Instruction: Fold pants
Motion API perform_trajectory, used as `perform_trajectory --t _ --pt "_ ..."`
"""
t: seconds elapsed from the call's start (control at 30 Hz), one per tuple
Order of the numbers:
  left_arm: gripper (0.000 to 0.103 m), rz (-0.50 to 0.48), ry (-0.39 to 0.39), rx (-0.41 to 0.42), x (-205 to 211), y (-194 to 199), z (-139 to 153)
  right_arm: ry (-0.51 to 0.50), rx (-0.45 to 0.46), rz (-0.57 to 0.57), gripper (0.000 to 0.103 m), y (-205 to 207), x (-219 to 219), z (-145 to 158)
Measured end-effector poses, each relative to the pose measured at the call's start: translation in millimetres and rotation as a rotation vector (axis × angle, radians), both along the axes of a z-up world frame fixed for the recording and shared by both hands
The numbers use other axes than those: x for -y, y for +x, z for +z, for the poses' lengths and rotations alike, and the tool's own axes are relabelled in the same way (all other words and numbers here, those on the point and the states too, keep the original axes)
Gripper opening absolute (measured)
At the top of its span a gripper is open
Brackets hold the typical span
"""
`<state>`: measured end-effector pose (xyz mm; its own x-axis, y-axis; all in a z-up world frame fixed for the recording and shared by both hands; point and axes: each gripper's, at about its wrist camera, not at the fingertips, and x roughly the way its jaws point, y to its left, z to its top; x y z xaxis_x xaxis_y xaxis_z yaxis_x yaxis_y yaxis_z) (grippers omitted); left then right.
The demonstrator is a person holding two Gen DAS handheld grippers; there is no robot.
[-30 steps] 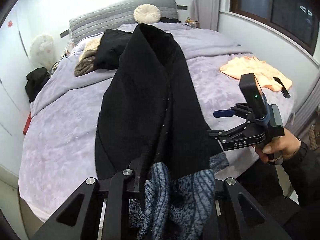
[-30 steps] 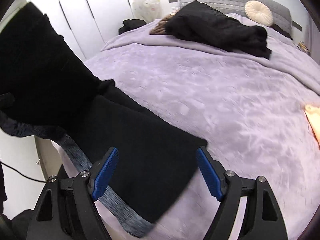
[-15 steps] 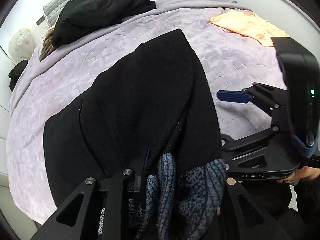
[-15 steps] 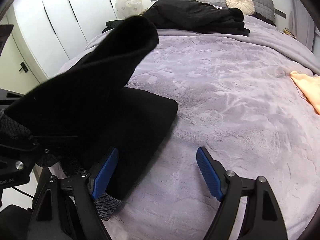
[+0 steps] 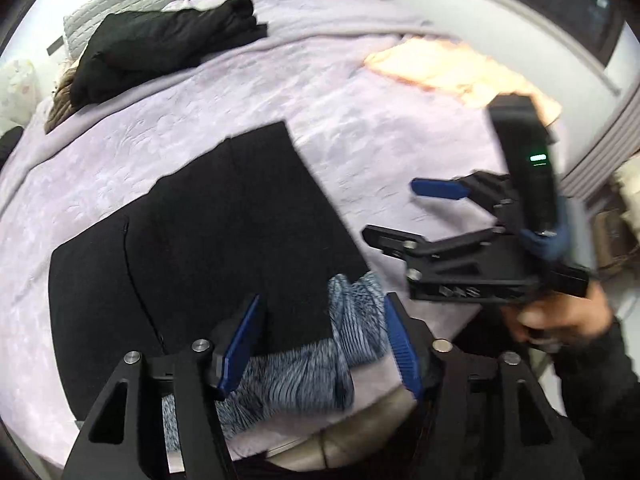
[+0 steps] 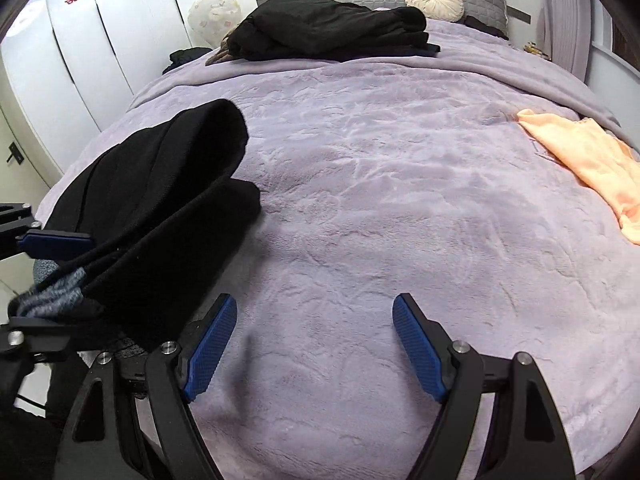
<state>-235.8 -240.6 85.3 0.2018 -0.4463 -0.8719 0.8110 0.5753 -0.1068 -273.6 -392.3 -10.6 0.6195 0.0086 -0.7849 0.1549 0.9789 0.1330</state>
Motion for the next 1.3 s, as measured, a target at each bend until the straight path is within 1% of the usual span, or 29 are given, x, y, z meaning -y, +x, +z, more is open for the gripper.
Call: perform_trajectory --t 0.03,0.07,0.1,0.13,0.2,0.23,0.3,0.37,0.43,0.5,0.53,0.6,0.63,0.67,0.73,0.77,0.87,0.93,1.03,1.1,1.17,1.2,1.23,1.27,1.3 --pt "0.074 0.002 -0.037 -0.002 -9.9 0.8 8.2 -0.004 0.012 -0.012 0.083 -1.6 3.0 4.7" --pt "0.082 0.017 -0.068 0.004 -16.8 1.3 16.1 -0.004 0.028 -0.022 0.083 -4.9 4.2 10.9" --pt "0.083 0.039 -0.106 0.010 -28.5 2.9 24.6 0.003 0.056 -0.025 0.083 -8.7 4.5 19.0" --pt "0.083 0.060 -0.143 0.011 -41.9 7.5 32.3 0.024 0.106 -0.008 0.083 -14.6 2.3 30.7" --pt "0.083 0.111 -0.191 0.013 -64.2 18.9 40.1 0.071 0.199 0.057 0.083 -22.9 -7.0 51.0" --pt "0.083 0.153 -0.206 0.018 -76.0 28.5 40.2 0.089 0.233 0.100 0.083 -25.6 -15.1 59.4" --pt "0.083 0.245 -0.191 0.026 -95.1 49.0 31.9 0.134 0.294 0.224 0.083 -29.2 -37.3 72.9" --pt "0.083 0.338 -0.166 0.005 -110.3 74.6 15.5 0.200 0.339 0.372 0.083 -32.1 -61.4 77.7" --pt "0.083 0.388 -0.169 -0.069 -125.0 93.6 -5.6 0.271 0.326 0.484 0.084 -30.0 -83.1 71.3" --pt "0.083 0.397 -0.188 -0.122 -135.3 101.7 -22.8 0.319 0.275 0.551 0.084 -23.7 -99.0 55.5" --pt "0.083 0.394 -0.194 -0.132 -138.9 103.7 -30.3 0.317 0.228 0.559 0.084 -17.8 -105.4 42.2" --pt "0.083 0.372 -0.203 -0.122 -138.5 102.9 -40.1 0.273 0.136 0.528 0.084 -6.0 -109.3 15.1" --pt "0.083 0.358 -0.204 -0.112 -137.6 101.3 -44.2 0.287 0.129 0.521 0.084 -4.1 -107.1 9.1" --pt "0.083 0.352 -0.193 -0.094 -134.1 99.5 -45.9 0.322 0.147 0.515 0.084 -5.4 -102.8 8.2" --pt "0.083 0.342 -0.152 -0.052 -127.4 94.4 -42.2 0.368 0.146 0.505 0.084 -3.3 -96.8 15.9" --pt "0.083 0.341 -0.145 -0.040 -125.1 94.8 -37.4 0.370 0.146 0.497 0.084 -2.9 -94.6 22.7" --pt "0.083 0.298 -0.189 0.017 -120.5 97.4 -13.9 0.306 0.208 0.462 0.086 -1.5 -81.8 47.3" --pt "0.083 0.286 -0.200 0.043 -115.7 109.4 -5.9 0.262 0.223 0.443 0.087 6.2 -75.2 55.8" --pt "0.083 0.304 -0.179 0.023 -108.5 139.1 -8.5 0.217 0.220 0.436 0.088 36.8 -75.7 62.6" --pt "0.083 0.309 -0.167 0.000 -106.1 156.1 -14.7 0.221 0.193 0.421 0.088 62.6 -77.9 59.4" --pt "0.083 0.340 -0.111 0.005 -104.6 170.2 -27.2 0.239 0.156 0.401 0.088 87.6 -74.5 50.9" --pt "0.083 0.353 -0.087 0.002 -104.2 176.6 -33.9 0.221 0.135 0.379 0.088 99.5 -75.3 44.4" --pt "0.083 0.354 -0.082 -0.013 -104.8 181.9 -40.2 0.207 0.093 0.356 0.088 111.9 -75.9 35.3" --pt "0.083 0.354 -0.087 -0.019 -105.8 183.5 -44.3 0.215 0.045 0.336 0.088 123.6 -73.8 25.9" --pt "0.083 0.351 -0.088 -0.015 -105.4 183.1 -46.6 0.221 0.022 0.318 0.088 129.4 -72.1 19.4"
